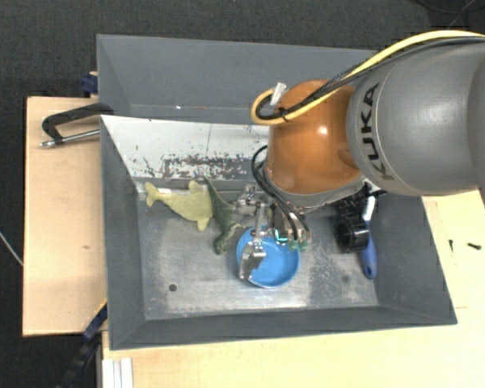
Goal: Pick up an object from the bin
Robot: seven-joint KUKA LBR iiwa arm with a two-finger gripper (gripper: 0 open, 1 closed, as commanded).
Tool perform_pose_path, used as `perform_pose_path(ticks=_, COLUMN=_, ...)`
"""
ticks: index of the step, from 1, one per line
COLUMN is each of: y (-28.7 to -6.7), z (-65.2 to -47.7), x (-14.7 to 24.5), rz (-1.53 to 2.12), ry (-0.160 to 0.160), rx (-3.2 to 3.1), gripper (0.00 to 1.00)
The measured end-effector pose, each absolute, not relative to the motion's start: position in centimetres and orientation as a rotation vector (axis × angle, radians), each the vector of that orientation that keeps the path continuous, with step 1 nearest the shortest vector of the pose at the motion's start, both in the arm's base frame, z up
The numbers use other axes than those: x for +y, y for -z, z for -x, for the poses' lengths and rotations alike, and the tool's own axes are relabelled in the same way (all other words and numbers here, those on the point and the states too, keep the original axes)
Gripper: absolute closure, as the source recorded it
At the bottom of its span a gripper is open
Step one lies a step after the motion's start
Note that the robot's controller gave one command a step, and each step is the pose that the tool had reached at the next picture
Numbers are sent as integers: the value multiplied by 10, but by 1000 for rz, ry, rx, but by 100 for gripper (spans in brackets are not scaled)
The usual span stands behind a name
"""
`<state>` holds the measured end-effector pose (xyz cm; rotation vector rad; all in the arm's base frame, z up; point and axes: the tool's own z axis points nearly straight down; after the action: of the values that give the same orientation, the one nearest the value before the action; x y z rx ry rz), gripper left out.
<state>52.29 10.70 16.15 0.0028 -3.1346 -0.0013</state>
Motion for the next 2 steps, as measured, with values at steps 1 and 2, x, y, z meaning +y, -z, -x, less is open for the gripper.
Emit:
perform_pose_path(ticks=1, y=-75, z=-538, x=48, rz=217, ry=0, rx=-3132, gripper=0)
perform_pose_path(ticks=2, y=-78, z=-540, x=50, rz=212, ry=2, rx=-3139, gripper=100)
